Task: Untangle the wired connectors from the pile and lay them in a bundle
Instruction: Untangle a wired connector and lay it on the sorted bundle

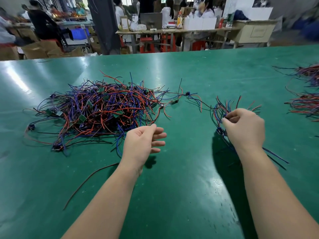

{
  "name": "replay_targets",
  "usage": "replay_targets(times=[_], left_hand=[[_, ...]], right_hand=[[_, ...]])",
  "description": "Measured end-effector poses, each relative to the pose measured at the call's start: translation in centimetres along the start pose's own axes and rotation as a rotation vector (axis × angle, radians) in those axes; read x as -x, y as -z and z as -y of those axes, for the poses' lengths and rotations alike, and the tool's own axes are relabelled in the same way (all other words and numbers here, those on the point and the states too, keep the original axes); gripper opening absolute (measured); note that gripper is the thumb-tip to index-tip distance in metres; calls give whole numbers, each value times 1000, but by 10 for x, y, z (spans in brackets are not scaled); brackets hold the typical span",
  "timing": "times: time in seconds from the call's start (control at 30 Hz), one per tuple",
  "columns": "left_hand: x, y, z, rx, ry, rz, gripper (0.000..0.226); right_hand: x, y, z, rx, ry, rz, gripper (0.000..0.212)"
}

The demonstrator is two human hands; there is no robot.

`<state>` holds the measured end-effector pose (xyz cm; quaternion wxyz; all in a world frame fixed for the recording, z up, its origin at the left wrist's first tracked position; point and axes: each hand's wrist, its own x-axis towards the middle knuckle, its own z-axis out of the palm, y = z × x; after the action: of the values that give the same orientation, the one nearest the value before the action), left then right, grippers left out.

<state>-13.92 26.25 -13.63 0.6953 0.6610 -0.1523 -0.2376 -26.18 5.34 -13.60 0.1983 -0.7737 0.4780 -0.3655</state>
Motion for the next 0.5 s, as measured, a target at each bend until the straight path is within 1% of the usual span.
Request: replay_targets(times=[0.1,0.2,0.27,0.37,0.5], left_hand=[[-2,5,4,-65,-22,-60,27],[-3,5,6,-93,-63,-87,26],[-3,6,6,-148,-119,-115,26],[-2,8,6,-335,-251,-202,27],[1,15,6,-662,-409,-307,29]], right_hand=[[0,-6,-5,97,-70,26,9],[-3,-10,-3,139,-51,-23,9],[-2,-15,-4,192,-47,-16,11],[2,-21,-6,250,-50,32,15],[4,-21,-4,312,-37,78,20]])
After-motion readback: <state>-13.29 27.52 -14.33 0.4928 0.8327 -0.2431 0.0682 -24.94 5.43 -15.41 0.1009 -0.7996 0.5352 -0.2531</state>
